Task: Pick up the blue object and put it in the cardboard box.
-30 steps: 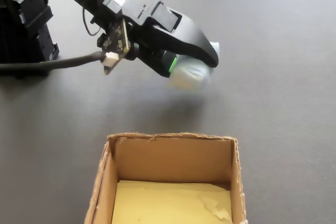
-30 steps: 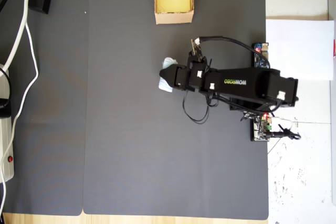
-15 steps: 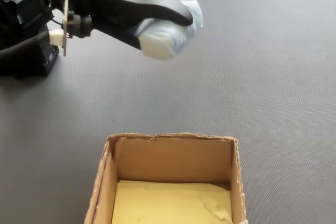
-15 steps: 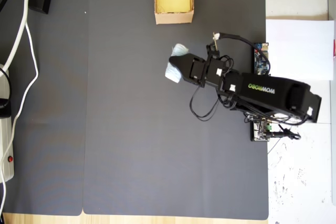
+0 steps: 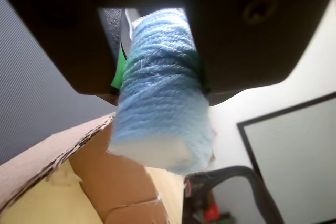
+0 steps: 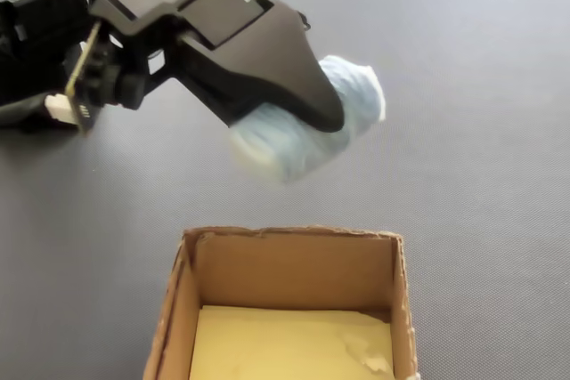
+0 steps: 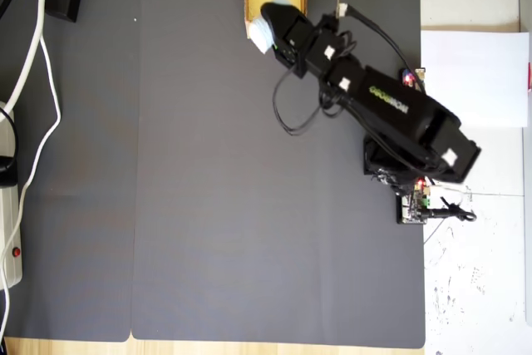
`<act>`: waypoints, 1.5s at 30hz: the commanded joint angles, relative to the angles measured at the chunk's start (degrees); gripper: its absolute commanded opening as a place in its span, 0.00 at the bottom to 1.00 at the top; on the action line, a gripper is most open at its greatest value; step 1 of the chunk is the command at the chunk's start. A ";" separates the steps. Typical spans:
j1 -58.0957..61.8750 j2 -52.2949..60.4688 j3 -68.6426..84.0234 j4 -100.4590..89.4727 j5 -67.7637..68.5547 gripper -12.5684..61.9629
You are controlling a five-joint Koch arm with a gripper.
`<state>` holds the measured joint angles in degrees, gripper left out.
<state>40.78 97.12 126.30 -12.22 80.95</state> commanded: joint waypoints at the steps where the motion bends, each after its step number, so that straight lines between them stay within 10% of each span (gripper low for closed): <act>1: 0.88 -1.41 -7.38 -1.05 0.00 0.23; 7: 9.67 -11.51 -16.17 2.29 0.09 0.24; 13: 10.37 -12.30 -20.48 13.80 1.85 0.58; 45: -19.42 26.28 13.80 12.66 2.29 0.61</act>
<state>24.17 120.15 141.24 2.99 81.83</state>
